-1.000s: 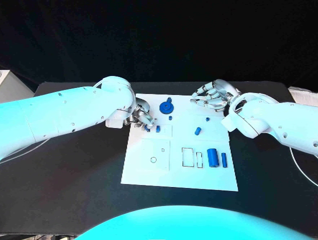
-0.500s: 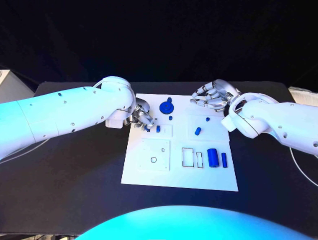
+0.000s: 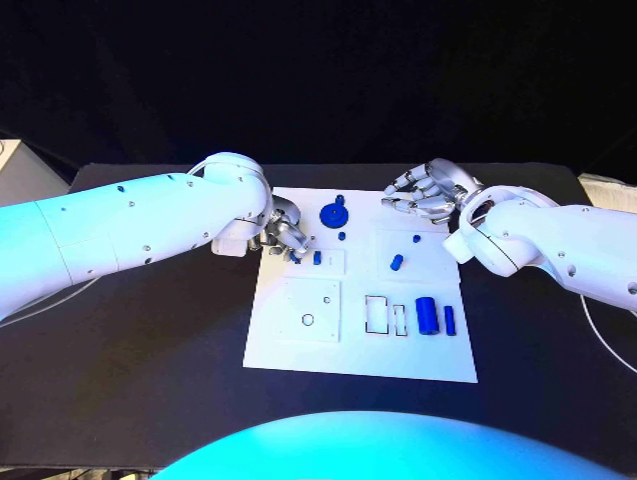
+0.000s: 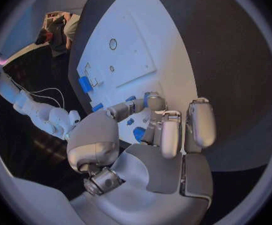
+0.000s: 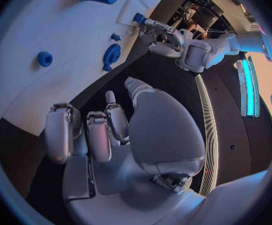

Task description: Assemble the parts on the task board

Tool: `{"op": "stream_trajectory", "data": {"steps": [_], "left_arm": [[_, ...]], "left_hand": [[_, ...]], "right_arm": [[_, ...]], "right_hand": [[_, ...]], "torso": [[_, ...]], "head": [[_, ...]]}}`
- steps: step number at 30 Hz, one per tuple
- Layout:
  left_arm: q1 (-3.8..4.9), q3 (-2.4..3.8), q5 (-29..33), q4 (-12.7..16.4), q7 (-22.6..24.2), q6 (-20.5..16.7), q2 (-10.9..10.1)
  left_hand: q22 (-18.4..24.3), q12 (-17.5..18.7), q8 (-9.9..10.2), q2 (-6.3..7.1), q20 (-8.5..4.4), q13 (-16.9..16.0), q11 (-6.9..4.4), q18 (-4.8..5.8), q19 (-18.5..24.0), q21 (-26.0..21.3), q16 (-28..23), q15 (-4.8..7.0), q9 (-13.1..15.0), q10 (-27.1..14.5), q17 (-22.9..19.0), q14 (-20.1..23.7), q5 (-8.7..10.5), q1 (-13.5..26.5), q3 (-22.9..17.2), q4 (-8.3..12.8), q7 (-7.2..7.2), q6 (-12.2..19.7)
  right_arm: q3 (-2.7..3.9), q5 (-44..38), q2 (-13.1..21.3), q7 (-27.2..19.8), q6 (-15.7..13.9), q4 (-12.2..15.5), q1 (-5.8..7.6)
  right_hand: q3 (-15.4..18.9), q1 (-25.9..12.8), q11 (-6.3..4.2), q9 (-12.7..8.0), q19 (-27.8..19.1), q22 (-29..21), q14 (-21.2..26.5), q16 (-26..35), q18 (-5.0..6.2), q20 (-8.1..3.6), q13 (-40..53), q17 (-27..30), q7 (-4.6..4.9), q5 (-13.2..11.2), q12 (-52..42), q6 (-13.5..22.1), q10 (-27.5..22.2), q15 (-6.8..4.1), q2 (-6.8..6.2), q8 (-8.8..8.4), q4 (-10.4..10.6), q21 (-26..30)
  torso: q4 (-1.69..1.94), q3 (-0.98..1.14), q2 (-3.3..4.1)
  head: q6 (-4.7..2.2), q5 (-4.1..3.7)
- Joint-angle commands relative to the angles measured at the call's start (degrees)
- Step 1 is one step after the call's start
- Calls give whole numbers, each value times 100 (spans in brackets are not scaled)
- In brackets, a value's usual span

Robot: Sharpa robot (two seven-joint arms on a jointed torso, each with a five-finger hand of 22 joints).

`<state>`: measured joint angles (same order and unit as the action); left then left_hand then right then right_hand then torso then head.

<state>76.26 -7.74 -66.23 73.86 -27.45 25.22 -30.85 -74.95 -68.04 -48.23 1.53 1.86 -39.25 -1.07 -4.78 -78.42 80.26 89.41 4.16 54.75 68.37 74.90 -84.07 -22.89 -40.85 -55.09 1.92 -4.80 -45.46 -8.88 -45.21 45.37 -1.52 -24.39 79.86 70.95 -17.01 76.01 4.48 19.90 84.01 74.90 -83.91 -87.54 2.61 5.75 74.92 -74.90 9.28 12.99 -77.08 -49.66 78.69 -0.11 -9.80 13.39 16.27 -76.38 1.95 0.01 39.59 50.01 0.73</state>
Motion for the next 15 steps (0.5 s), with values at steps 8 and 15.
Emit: {"op": "stream_trajectory", "data": {"steps": [8,15], "left_arm": [[-47,-15,-19,4,3,134,39],[-61,-15,-21,26,-38,82,39]], "left_hand": [[-328,-22,26,-66,1,-21,-20,77,-38,31,33,31,5,14,1453,-572,-477,-144,-867,868,184,-220],[-334,-30,32,-62,0,-39,-21,80,-44,36,42,32,5,27,1473,-579,-482,-152,-863,865,185,-226]], "right_arm": [[0,-21,0,-53,82,7,-3],[0,-21,3,-53,83,9,-3]], "right_hand": [[-40,-23,-4,-9,88,613,-474,30,42,6,288,-1060,4,14,-27,36,-23,16,-33,35,-4,7],[-40,-23,-4,-9,88,613,-474,30,42,6,288,-1060,4,14,-27,36,-23,16,-33,35,-4,7]], "torso": [[-5,-2,1],[0,0,2]], "head": [[-1,-1],[-1,-6]]}}
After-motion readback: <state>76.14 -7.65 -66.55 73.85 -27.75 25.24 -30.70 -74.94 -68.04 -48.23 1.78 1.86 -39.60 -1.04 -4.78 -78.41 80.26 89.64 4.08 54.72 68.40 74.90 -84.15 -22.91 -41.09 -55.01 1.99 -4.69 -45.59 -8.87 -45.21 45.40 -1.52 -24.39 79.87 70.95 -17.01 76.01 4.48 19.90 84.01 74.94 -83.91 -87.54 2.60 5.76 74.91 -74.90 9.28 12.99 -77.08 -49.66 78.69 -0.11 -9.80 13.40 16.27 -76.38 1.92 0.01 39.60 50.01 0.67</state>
